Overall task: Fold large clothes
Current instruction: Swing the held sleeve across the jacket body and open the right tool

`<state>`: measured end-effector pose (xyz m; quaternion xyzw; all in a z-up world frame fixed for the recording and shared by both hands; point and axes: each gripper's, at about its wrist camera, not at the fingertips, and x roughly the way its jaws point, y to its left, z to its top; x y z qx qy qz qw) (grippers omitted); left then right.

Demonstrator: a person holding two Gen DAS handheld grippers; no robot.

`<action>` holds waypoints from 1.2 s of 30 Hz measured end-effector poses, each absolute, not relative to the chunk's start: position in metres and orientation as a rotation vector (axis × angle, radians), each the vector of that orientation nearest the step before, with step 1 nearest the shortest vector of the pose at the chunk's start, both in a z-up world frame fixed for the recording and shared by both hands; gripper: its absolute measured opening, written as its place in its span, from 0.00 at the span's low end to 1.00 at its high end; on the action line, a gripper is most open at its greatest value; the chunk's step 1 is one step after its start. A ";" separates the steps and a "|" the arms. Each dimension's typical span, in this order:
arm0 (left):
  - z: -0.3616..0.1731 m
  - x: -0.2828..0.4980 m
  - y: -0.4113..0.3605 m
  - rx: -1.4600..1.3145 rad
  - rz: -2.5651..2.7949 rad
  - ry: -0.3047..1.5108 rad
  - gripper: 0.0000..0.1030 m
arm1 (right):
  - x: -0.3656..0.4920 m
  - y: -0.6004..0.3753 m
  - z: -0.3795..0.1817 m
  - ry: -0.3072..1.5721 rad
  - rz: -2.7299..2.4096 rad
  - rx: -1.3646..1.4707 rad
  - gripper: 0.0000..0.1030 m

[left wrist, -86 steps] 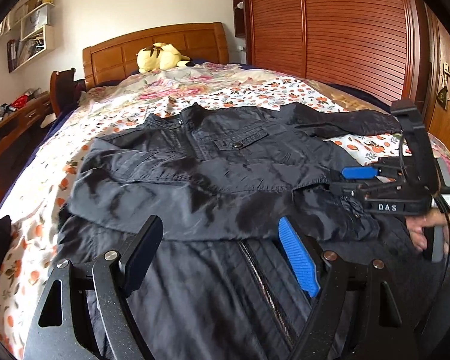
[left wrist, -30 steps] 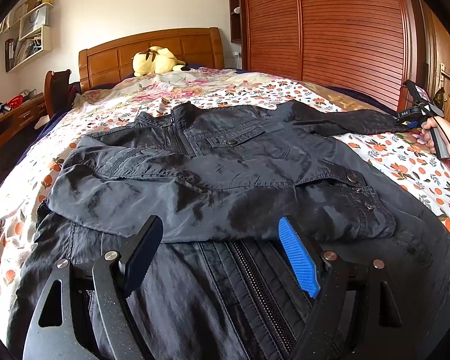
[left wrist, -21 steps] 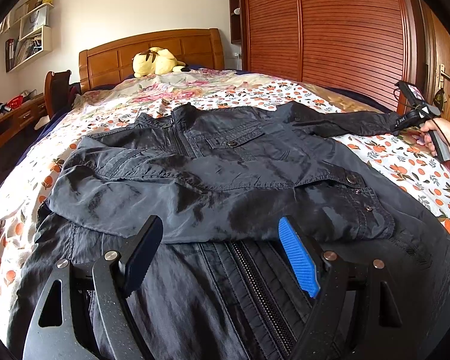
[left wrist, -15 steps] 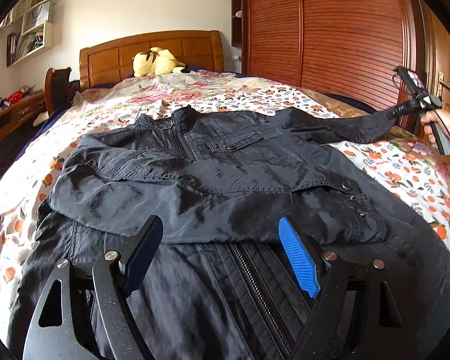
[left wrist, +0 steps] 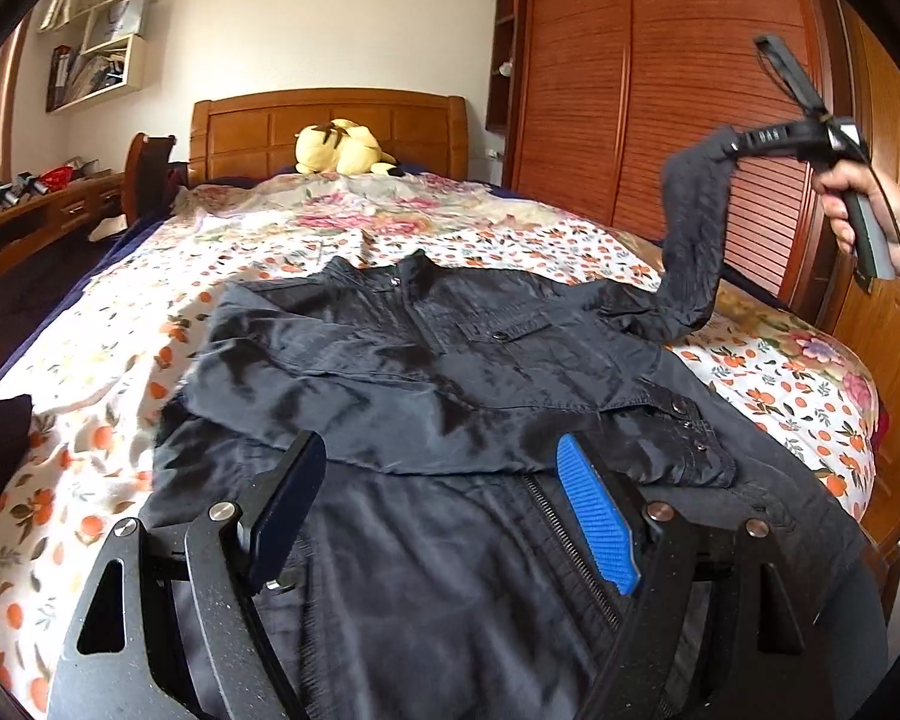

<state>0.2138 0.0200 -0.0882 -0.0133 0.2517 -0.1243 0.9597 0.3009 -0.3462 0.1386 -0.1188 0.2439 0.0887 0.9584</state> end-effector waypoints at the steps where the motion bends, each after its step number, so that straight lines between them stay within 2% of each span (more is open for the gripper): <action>1: -0.087 0.211 0.025 -0.028 -0.243 0.507 0.78 | 0.294 -0.329 0.141 0.483 0.215 -0.253 0.13; 14: -0.085 0.201 0.048 -0.035 -0.181 0.487 0.78 | 0.207 -0.254 0.163 0.362 0.511 -0.287 0.12; 28: -0.086 0.205 0.053 -0.033 -0.168 0.488 0.78 | 0.221 -0.262 0.113 0.553 0.545 -0.341 0.13; 36: -0.086 0.205 0.050 -0.024 -0.166 0.489 0.78 | 0.240 -0.232 0.113 0.617 0.581 -0.341 0.13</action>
